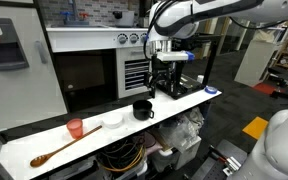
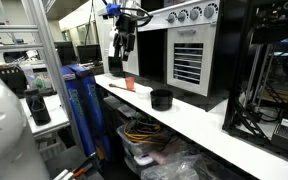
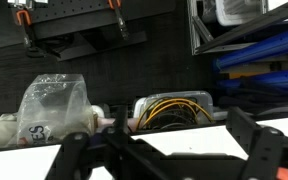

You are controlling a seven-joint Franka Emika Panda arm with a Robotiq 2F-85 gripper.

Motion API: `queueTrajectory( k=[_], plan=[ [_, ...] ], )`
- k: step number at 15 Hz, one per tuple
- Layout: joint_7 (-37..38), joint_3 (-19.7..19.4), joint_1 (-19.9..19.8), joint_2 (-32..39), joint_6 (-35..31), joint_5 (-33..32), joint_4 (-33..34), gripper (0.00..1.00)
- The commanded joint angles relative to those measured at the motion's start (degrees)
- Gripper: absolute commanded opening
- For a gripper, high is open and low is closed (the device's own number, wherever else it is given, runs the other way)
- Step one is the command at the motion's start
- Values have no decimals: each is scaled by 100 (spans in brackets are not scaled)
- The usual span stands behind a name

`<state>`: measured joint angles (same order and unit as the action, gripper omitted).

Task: Put the cup on the cabinet then use the wooden spoon to mix in the black mug

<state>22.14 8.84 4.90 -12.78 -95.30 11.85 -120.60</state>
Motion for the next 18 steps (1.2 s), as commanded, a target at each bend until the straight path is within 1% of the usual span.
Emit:
queueTrajectory(
  k=[1,6,8,10,13,15,18],
  plan=[
    [2,-9,9,3,11,-3,10,100],
    [-38,-14,10,38,5,-5,52,100],
    [-392,-3,55,244,24,-101,289,100],
    [-852,19,119,528,75,-199,648,100],
    [-1399,94,280,1192,218,-364,1429,100],
    [-1698,175,421,1661,228,-607,1947,100],
    [-2063,307,667,2372,156,-1177,2711,100]
  ],
)
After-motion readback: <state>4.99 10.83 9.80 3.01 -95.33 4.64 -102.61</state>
